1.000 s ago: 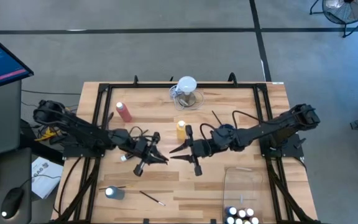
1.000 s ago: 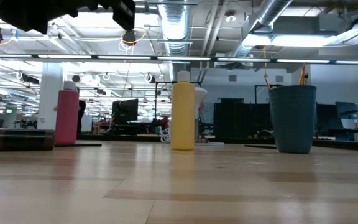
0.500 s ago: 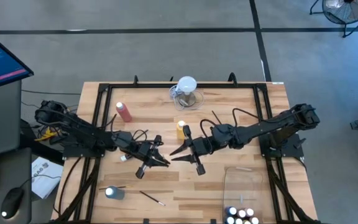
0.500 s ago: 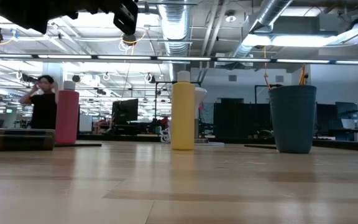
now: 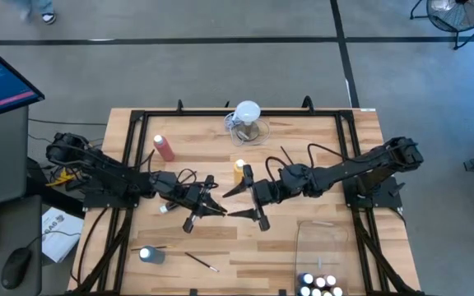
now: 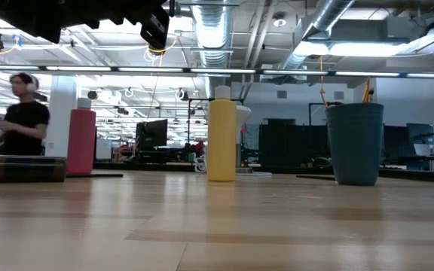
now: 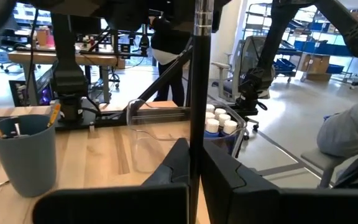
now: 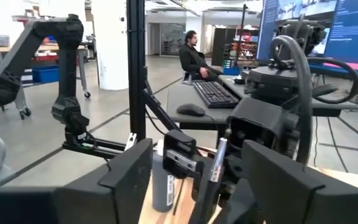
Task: Pick & Place Paint Supplies
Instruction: Put the black silver paintbrush into the blue cup
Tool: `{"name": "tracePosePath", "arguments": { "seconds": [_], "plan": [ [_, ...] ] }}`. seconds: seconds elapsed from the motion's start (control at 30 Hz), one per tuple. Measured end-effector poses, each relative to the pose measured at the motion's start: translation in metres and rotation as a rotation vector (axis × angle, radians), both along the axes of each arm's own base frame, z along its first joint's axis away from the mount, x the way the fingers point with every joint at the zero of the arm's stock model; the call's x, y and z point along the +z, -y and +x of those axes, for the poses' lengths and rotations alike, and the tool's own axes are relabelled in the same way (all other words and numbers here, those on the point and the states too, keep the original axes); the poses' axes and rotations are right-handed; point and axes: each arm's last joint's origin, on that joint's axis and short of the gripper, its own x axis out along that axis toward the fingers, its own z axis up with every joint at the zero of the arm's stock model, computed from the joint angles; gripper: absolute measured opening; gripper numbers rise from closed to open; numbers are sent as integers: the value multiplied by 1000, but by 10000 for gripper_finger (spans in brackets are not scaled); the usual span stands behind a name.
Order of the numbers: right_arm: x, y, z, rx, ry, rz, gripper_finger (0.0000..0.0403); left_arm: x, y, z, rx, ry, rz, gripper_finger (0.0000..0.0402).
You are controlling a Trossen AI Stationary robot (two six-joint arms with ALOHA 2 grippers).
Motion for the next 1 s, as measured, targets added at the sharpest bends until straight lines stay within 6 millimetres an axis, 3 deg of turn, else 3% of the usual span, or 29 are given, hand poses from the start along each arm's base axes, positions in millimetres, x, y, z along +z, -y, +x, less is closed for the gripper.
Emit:
{"name": "tracePosePath", "arguments": {
  "seconds": [0.1,0.23,0.4,0.8,1.0],
  "plan": [
    [-2,3,2,-30,-6,16,250,0,0,0,10,2,5,0],
    [-20,5,14,-47,-30,40,245,0,-1,0,53,1,8,0],
    [-23,8,29,-35,-81,42,235,-2,-2,0,64,-16,14,0],
    [-19,5,31,-16,-70,16,197,-5,-2,0,67,-38,34,0],
    [-19,2,30,-9,-70,16,156,-5,-2,0,68,-38,34,0]
  ]
}}
